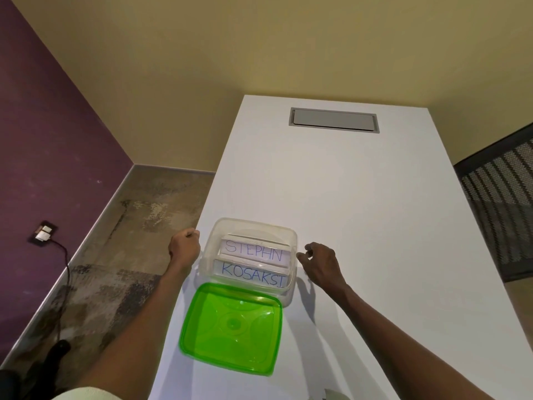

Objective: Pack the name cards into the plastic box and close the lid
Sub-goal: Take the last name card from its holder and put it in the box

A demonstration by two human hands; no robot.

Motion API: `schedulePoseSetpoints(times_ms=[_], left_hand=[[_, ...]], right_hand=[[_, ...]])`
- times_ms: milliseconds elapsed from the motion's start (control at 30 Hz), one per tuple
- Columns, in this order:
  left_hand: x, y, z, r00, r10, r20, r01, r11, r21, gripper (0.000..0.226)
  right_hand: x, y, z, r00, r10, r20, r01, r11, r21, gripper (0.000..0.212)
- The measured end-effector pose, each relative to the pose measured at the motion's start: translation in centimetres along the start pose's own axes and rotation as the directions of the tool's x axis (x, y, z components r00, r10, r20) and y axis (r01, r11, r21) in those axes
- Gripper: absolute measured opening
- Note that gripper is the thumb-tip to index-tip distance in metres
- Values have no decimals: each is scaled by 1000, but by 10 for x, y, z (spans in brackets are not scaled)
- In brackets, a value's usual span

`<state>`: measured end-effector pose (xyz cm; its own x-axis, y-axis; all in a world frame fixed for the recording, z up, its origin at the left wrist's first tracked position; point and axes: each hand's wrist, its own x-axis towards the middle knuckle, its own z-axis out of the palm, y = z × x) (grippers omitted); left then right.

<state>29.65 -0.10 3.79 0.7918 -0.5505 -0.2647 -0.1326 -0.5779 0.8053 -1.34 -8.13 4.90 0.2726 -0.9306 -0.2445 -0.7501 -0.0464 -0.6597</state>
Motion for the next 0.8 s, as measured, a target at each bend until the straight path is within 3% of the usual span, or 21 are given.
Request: schedulePoseSetpoints(times_ms=[167,367,800], left_hand=[[2,-6,4,979,-171,110,188,966,-176,23],[0,-14,7,978,-148,148,165,980,-110,26],[-13,-4,11,989,-94,115,107,988,-115,32]], right_hand=[[1,-2,9,986,141,86,-148,986,74,43],[0,0,22,967,212,139,-242,937,254,29],[2,2,11,980,163,117,-187,953,239,25]])
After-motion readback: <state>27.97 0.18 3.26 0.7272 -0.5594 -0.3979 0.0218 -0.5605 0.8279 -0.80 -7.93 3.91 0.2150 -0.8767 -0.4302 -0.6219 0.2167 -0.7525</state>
